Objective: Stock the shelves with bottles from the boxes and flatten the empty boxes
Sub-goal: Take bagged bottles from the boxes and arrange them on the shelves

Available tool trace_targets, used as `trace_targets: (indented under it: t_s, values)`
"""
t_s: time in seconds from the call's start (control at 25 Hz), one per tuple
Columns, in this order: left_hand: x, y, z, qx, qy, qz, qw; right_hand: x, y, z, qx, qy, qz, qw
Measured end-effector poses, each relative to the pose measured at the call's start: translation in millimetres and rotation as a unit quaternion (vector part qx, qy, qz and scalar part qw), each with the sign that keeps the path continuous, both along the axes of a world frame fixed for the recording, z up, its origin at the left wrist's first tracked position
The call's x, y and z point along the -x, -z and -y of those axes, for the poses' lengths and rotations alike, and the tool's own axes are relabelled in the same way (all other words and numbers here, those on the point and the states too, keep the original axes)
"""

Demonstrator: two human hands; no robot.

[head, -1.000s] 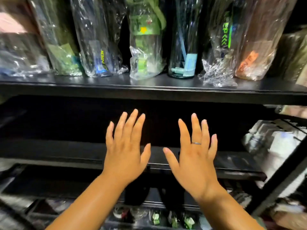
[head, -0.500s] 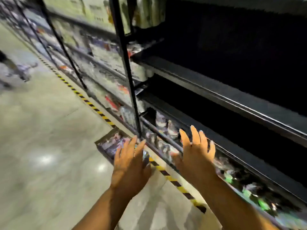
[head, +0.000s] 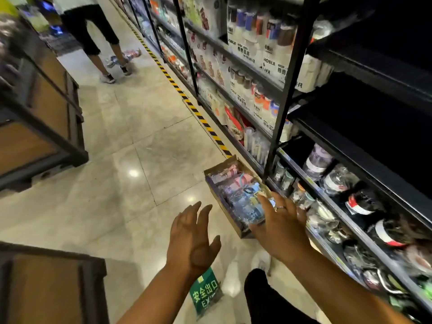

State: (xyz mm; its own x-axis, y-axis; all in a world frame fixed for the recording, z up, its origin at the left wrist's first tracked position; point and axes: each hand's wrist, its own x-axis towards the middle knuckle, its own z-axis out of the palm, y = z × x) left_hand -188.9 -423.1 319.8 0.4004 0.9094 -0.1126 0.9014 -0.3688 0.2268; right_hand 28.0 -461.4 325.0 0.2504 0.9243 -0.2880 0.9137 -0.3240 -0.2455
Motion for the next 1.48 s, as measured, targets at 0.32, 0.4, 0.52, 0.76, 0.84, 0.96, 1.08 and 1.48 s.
trace_targets:
  t_s: [0.32, 0.4, 0.52, 0.76, 0.84, 0.96, 1.08, 1.48]
  values:
    - [-54.5, 47.6, -168.0, 0.047, 0.048, -0.045, 0.997, -53.4, 77.1, -150.3, 0.052, 0.049, -0.038, 0.997]
    - [-71.4, 65.4, -211.9, 0.083, 0.048, -0.059, 0.994, -68.9, 100.6, -190.7, 0.075, 0.070, -0.047, 0.994]
    - [-89.8, 101.8, -261.1, 0.092, 0.072, -0.052, 0.992, -82.6, 138.8, -231.2, 0.106, 0.124, -0.070, 0.984]
    - [-124.6, 224.4, -355.6, 0.207, 0.131, -0.070, 0.967, -83.0, 264.7, -278.5, 0.155, 0.243, -0.097, 0.953]
    - [-139.1, 272.4, -381.7, 0.233, 0.158, -0.075, 0.957, -79.7, 317.0, -284.9, 0.159, 0.309, -0.109, 0.931]
    - [-157.3, 346.0, -410.3, 0.272, 0.196, -0.084, 0.939, -72.7, 401.2, -284.0, 0.195, 0.441, -0.154, 0.863]
    - [-166.7, 422.2, -420.2, 0.295, 0.241, -0.087, 0.921, -59.9, 487.3, -273.2, 0.202, 0.574, -0.189, 0.771]
    - [-135.5, 554.7, -394.0, 0.381, 0.277, -0.124, 0.873, -31.8, 644.7, -266.9, 0.162, 0.702, -0.215, 0.659]
